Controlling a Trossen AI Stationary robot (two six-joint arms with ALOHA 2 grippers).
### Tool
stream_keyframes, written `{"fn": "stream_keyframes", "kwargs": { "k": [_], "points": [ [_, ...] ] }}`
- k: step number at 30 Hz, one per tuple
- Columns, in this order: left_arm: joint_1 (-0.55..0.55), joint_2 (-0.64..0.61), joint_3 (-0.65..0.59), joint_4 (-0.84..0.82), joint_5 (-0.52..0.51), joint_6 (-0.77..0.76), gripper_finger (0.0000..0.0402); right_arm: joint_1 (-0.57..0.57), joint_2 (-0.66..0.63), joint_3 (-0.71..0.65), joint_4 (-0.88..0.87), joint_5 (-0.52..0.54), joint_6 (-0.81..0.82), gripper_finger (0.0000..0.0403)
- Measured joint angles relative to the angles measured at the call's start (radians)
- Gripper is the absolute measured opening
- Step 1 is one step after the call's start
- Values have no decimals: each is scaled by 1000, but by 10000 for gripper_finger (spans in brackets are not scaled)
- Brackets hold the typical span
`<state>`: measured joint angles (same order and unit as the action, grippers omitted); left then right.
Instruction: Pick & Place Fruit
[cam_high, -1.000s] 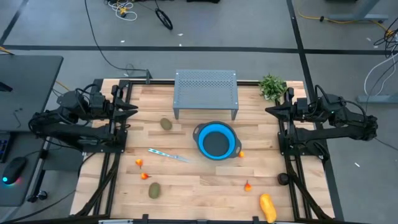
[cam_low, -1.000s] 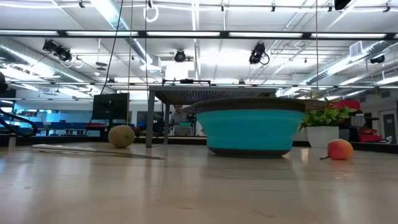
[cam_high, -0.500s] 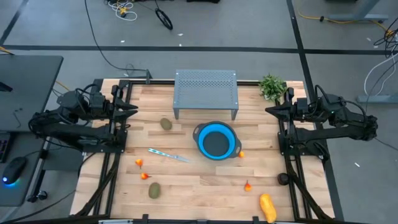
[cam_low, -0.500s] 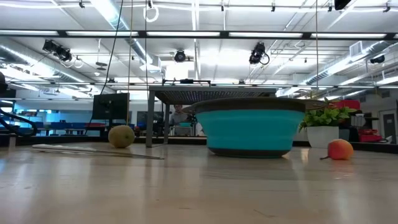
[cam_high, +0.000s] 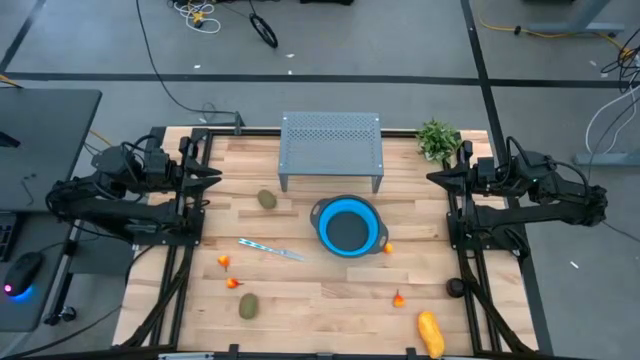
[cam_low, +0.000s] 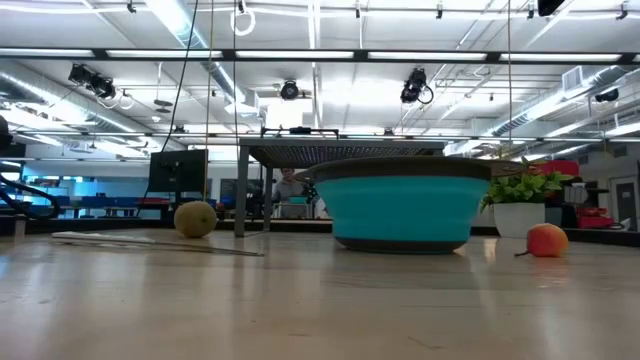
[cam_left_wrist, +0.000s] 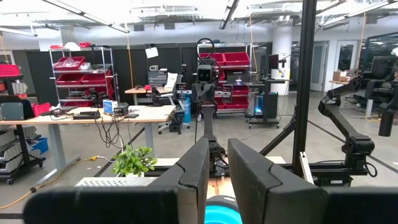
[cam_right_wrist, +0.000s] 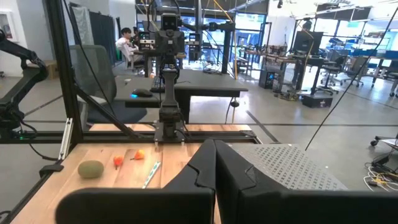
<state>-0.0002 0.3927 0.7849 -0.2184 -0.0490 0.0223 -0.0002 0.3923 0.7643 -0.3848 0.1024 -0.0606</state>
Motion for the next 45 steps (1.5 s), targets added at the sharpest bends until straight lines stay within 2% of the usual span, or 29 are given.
{"fn": "stream_keyframes", "kwargs": {
  "k": [45],
  "points": [
    [0,0,0,0,0,0,68,0,5,0,-9,0,45,0]
  ]
}}
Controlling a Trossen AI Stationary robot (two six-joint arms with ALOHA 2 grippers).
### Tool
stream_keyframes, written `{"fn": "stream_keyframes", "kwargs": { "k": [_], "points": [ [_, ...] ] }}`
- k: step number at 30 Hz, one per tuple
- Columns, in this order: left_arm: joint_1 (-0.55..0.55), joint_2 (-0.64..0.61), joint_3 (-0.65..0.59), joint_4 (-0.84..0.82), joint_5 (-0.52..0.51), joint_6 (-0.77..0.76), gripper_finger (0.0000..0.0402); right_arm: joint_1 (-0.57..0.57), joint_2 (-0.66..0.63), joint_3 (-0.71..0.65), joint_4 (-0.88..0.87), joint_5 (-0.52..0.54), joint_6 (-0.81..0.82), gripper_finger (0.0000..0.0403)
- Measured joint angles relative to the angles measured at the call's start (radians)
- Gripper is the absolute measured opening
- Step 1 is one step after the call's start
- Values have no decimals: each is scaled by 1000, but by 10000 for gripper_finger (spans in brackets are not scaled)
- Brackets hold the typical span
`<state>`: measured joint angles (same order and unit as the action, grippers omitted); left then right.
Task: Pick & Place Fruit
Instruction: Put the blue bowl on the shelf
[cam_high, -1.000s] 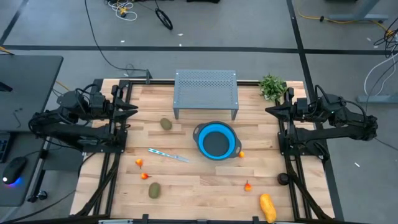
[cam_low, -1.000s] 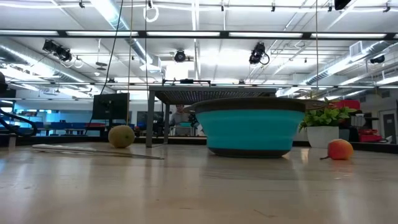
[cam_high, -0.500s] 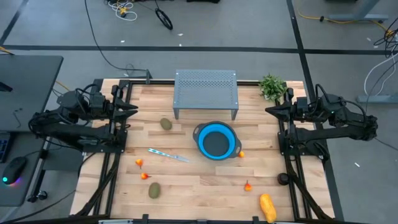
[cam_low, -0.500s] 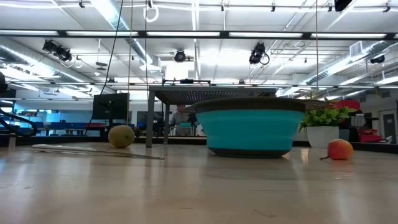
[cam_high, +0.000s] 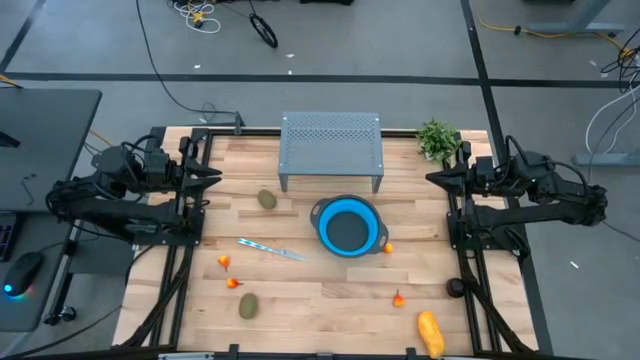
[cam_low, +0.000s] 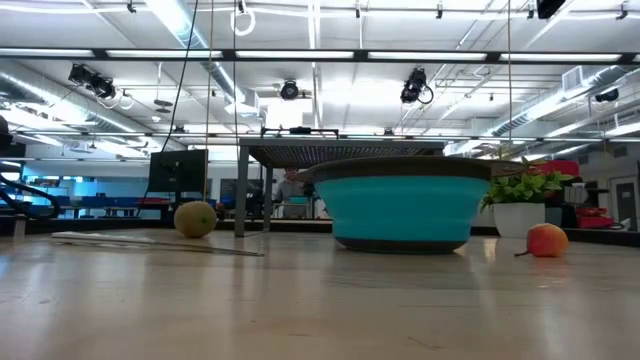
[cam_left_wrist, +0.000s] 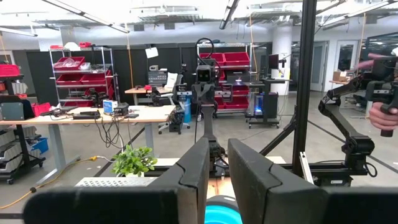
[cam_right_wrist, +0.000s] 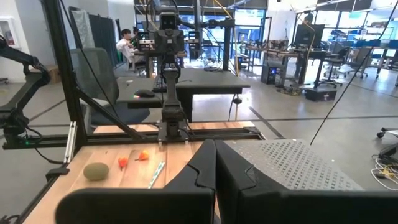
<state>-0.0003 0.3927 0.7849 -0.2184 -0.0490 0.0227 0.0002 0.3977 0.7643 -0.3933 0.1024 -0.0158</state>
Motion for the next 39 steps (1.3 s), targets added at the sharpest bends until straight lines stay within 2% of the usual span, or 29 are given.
{"fn": "stream_keyframes", "kwargs": {
  "k": [11,24,31,39],
  "points": [
    [0,0,0,0,0,0,67,0,0,0,-87,0,37,0],
    [0,0,0,0,0,0,68,0,-6,-1,-276,-3,38,0],
    [0,0,0,0,0,0,68,1,-9,-62,-284,-10,87,0],
    [0,0,0,0,0,0,67,1,-70,-125,-284,-10,143,0]
  ]
}}
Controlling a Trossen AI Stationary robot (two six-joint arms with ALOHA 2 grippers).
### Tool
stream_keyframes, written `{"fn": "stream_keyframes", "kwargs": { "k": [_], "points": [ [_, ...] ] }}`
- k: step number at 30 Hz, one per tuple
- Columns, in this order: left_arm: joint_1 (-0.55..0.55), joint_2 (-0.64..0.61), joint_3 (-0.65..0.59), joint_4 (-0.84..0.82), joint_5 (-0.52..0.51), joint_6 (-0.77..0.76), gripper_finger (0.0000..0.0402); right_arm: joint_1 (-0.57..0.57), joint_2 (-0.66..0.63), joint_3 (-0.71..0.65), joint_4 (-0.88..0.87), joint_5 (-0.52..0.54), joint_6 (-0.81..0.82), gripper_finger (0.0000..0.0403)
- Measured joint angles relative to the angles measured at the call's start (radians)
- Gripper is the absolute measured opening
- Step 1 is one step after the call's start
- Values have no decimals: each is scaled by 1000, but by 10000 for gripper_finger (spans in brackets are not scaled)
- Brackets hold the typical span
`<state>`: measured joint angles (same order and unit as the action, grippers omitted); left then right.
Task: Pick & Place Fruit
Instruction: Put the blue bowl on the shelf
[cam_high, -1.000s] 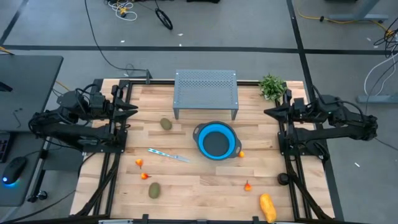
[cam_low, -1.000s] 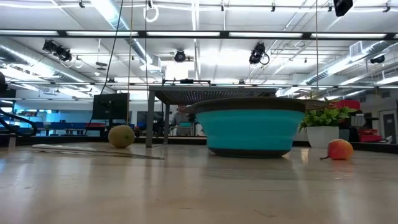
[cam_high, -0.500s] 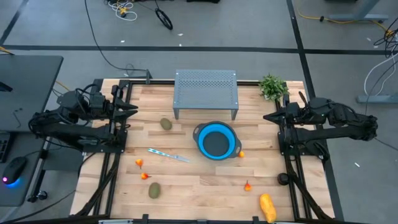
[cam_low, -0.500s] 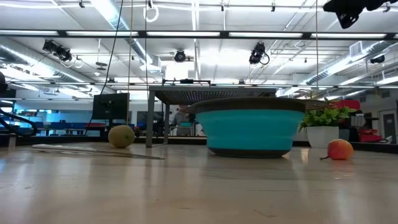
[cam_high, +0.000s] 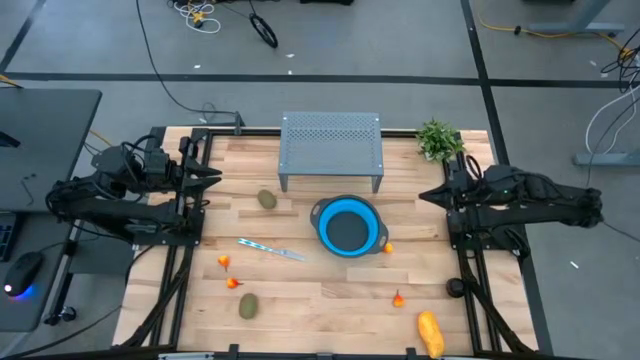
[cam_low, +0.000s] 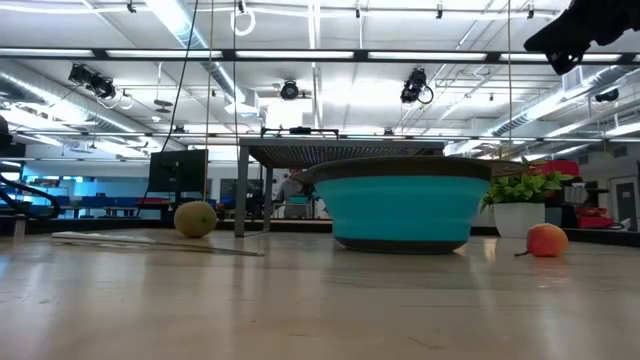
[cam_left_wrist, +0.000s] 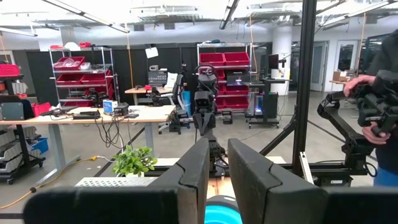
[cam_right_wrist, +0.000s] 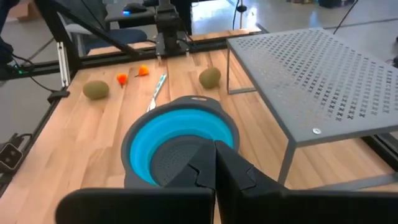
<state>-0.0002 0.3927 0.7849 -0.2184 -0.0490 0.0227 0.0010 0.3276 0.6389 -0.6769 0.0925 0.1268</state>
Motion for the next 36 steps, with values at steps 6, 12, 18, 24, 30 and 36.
{"fn": "stream_keyframes", "kwargs": {
  "k": [6,12,18,24,30,36],
  "points": [
    [0,0,0,0,0,0,68,0,-54,-39,0,0,0,0],
    [0,0,0,0,0,0,68,0,-55,-80,25,0,18,0],
    [0,0,0,0,0,0,68,0,-42,-111,60,1,29,17],
    [0,0,0,0,0,0,68,0,-26,-111,56,35,59,75],
    [0,0,0,0,0,0,68,0,-26,-111,56,35,79,157],
    [0,0,0,0,0,0,68,0,-26,-111,53,36,104,215]
  ]
}}
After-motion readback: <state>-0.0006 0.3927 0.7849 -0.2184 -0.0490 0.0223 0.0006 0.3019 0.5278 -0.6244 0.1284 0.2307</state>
